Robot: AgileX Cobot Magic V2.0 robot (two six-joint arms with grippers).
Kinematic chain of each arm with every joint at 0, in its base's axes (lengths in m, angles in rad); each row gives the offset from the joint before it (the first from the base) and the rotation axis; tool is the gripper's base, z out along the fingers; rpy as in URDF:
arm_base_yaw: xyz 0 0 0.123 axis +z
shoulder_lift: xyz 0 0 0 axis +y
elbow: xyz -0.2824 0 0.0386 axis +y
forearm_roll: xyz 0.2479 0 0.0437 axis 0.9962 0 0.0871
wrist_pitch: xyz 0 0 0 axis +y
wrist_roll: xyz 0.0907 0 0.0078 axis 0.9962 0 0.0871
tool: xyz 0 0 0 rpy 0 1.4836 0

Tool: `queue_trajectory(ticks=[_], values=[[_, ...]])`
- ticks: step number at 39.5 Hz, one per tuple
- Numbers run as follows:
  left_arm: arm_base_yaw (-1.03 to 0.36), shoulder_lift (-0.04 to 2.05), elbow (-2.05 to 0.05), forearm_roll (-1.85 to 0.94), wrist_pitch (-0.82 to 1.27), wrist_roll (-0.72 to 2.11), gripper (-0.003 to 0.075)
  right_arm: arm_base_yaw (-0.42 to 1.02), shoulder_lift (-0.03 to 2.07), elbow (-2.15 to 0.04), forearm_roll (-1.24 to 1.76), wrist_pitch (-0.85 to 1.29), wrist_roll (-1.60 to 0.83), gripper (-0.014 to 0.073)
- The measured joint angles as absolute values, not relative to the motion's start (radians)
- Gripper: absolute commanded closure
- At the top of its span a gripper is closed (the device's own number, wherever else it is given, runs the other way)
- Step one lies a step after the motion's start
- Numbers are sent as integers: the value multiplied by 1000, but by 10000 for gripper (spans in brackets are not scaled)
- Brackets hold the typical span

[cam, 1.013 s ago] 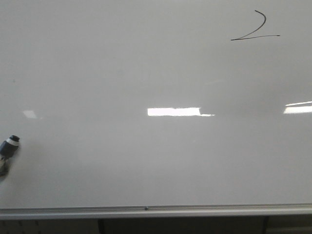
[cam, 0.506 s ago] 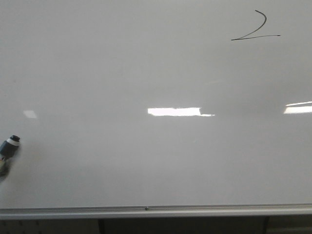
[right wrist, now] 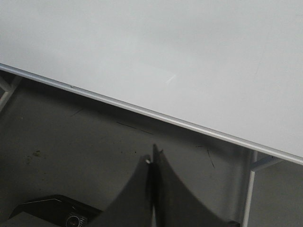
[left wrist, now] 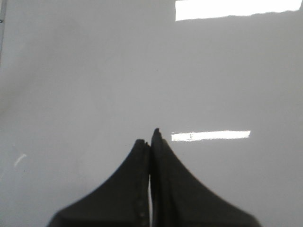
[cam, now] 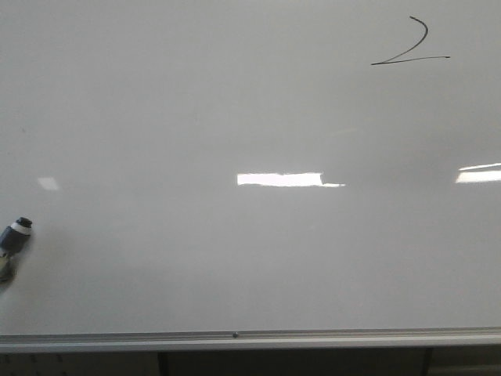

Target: Write number 2 on whiteboard

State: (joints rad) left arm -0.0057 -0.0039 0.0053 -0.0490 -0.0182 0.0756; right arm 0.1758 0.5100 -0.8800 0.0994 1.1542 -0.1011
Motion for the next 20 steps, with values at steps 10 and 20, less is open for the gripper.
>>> queue_trajectory(ticks=[10,20], values=[[-6,-4,5,-49,-18,76,740,168,481,-850,99,1126,-101,662],[-6,-4,5,-49,-18,76,740,90,292,-571,99,750,-101,662]])
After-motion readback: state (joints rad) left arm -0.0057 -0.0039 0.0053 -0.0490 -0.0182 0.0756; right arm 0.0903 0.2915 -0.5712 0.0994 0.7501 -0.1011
